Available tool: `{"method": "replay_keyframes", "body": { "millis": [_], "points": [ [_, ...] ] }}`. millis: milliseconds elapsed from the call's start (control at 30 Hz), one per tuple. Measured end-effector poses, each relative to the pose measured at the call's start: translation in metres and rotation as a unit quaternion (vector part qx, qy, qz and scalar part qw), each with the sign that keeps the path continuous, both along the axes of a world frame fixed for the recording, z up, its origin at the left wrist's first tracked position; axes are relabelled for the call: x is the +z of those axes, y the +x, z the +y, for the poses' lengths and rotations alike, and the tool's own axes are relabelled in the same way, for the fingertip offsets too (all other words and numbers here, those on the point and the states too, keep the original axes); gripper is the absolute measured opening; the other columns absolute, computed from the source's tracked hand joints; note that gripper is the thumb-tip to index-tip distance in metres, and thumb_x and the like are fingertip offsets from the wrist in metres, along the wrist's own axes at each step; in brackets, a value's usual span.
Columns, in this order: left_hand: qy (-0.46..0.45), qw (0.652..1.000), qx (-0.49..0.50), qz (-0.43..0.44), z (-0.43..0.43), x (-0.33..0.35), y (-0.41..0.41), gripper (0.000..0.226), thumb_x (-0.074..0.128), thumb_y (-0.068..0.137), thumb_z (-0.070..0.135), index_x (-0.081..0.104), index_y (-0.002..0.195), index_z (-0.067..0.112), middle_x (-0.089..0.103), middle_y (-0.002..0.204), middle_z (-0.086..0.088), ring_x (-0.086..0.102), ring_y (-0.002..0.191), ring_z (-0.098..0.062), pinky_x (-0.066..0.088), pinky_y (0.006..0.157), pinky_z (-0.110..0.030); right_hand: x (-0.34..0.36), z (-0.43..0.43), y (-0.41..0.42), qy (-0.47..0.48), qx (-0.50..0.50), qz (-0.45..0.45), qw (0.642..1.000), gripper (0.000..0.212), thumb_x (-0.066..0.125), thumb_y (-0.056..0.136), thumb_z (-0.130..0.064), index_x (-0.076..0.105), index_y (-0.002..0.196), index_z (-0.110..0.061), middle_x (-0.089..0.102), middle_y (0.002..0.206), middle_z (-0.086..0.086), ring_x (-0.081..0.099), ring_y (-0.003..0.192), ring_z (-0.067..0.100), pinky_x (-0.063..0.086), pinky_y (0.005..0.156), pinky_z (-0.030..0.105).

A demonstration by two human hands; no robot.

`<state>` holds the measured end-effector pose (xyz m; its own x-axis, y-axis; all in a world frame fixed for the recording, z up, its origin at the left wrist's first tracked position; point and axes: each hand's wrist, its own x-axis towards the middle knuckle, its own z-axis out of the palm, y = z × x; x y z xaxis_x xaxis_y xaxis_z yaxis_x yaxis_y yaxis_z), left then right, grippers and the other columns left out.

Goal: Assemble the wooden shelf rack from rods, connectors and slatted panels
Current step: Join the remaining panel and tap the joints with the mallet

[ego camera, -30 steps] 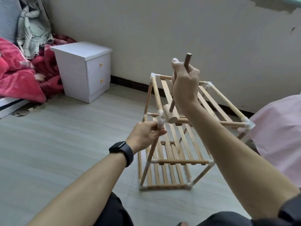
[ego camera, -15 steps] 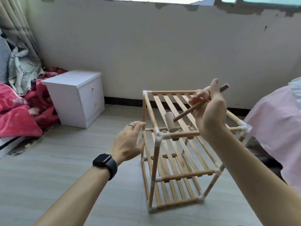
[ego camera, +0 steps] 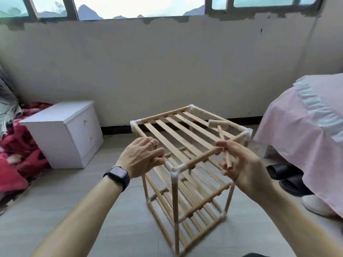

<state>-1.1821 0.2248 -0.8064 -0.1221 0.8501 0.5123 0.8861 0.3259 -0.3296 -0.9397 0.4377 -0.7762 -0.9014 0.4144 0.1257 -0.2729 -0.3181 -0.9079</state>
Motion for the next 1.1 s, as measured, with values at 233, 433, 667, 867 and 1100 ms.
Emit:
{"method": "replay_keyframes", "body": {
  "millis": [233,433,667,867,1100],
  "points": [
    [0.040,0.983,0.143,-0.104,0.056,-0.015,0.053,0.069,0.015,0.092,0.080,0.061,0.091,0.029,0.058,0.086,0.002,0.052,0.085,-0.018,0.040,0.077,-0.036,-0.019,0.015,0.019,0.347,-0.133,-0.113,0.922,0.032,0.046,0.107,-0.017,0.051,0.128,-0.041,0.068,0.096,-0.005,0.058,0.060,0.003,0.043,0.056,0.017],
    [0.111,0.974,0.172,-0.096,0.092,-0.028,0.086,0.060,0.026,0.096,0.070,0.065,0.091,0.024,0.063,0.076,0.001,0.058,0.070,-0.021,0.039,0.071,-0.037,-0.010,0.037,0.042,0.545,-0.212,-0.186,0.789,0.027,0.043,0.107,-0.037,0.068,0.099,-0.031,0.056,0.055,-0.022,0.053,0.054,0.003,0.031,0.047,0.021],
    [0.093,0.976,0.188,-0.067,0.099,-0.028,0.096,0.044,0.041,0.100,0.054,0.064,0.099,0.017,0.067,0.081,-0.007,0.060,0.072,-0.029,0.042,0.071,-0.041,0.007,0.053,0.060,0.643,-0.280,-0.180,0.689,0.024,0.048,0.105,-0.032,0.070,0.099,-0.024,0.059,0.059,-0.009,0.057,0.060,0.014,0.046,0.060,0.039],
    [0.070,0.972,0.205,-0.094,0.100,-0.023,0.101,0.050,0.035,0.100,0.058,0.063,0.102,0.017,0.068,0.088,-0.008,0.062,0.081,-0.031,0.040,0.075,-0.042,0.011,0.061,0.060,0.661,-0.190,-0.237,0.686,0.025,0.045,0.105,-0.038,0.067,0.108,-0.027,0.065,0.074,-0.009,0.057,0.073,0.020,0.045,0.066,0.039],
    [0.061,0.967,0.222,-0.110,0.102,-0.021,0.104,0.054,0.025,0.100,0.061,0.058,0.111,0.021,0.066,0.096,-0.006,0.058,0.088,-0.028,0.038,0.081,-0.043,0.039,0.069,0.057,0.635,-0.322,-0.111,0.693,0.033,0.038,0.103,-0.041,0.066,0.103,-0.023,0.060,0.062,-0.007,0.060,0.062,0.018,0.043,0.059,0.037]
  ]
}}
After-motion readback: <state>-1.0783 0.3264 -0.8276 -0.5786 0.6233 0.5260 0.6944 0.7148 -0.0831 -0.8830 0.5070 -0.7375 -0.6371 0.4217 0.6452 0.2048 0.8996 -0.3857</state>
